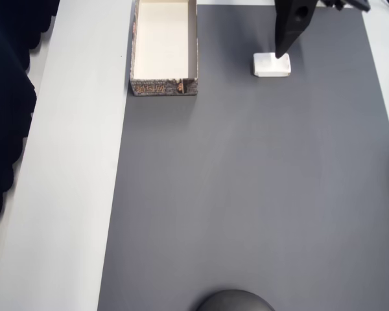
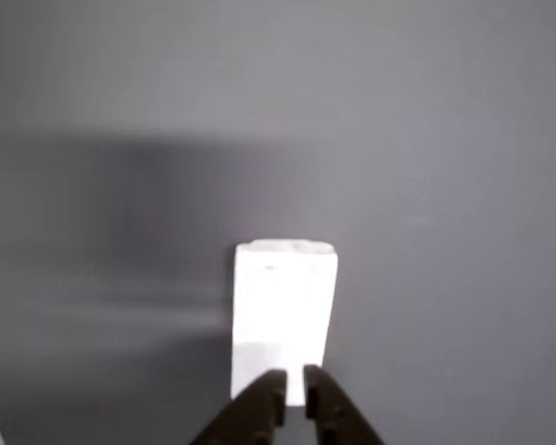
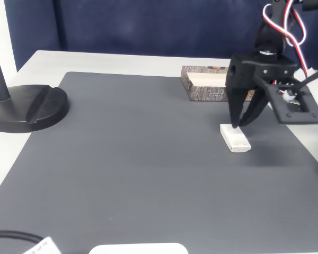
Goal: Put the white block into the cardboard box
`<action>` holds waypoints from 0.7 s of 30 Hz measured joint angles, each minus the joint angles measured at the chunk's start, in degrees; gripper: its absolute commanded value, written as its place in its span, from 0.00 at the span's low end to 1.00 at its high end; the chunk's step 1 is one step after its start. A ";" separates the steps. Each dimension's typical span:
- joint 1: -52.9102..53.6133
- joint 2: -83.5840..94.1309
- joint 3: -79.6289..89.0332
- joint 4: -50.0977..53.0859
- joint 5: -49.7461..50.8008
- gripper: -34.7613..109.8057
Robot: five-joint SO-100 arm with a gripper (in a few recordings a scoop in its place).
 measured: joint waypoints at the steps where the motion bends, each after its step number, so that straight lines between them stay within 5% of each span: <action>1: 0.00 0.00 0.00 0.00 0.53 0.23; 9: 0.00 0.00 0.00 0.00 -1.32 0.23; 21: 0.00 -0.53 0.00 0.00 -2.90 0.38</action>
